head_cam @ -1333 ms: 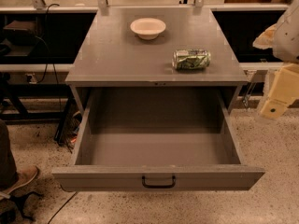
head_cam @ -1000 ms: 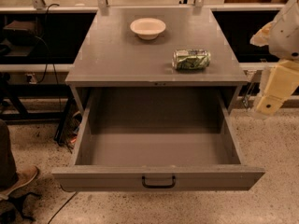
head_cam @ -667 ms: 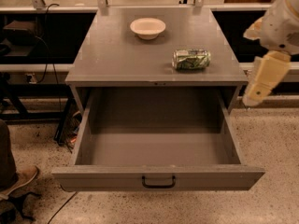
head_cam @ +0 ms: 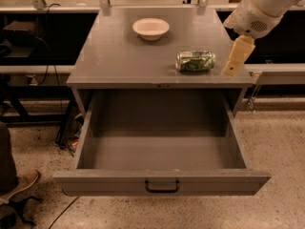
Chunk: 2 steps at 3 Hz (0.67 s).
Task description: Place green can into top drawer
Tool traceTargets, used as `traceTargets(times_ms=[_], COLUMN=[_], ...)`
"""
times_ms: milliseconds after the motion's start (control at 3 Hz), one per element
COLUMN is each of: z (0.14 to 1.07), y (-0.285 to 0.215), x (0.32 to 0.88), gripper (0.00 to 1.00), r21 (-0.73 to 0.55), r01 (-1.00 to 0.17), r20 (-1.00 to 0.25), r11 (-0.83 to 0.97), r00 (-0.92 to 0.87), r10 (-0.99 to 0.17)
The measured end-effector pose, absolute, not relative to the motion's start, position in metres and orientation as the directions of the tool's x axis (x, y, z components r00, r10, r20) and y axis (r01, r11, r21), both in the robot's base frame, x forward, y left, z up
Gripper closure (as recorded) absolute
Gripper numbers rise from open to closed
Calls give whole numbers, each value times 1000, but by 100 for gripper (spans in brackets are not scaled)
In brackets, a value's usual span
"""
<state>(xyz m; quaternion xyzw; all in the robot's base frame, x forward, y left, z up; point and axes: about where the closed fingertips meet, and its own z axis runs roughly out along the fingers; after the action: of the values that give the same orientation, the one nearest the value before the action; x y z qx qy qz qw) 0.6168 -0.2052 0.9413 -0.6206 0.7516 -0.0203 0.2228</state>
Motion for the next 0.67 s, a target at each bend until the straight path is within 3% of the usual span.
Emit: traceTargets(times_ms=[667], z=[892], y=[-183], x=[695], gripper=[0], r21=[-276], r01=[-937], r20=[-303], r11=[215], r00=[-127], r10=[-945])
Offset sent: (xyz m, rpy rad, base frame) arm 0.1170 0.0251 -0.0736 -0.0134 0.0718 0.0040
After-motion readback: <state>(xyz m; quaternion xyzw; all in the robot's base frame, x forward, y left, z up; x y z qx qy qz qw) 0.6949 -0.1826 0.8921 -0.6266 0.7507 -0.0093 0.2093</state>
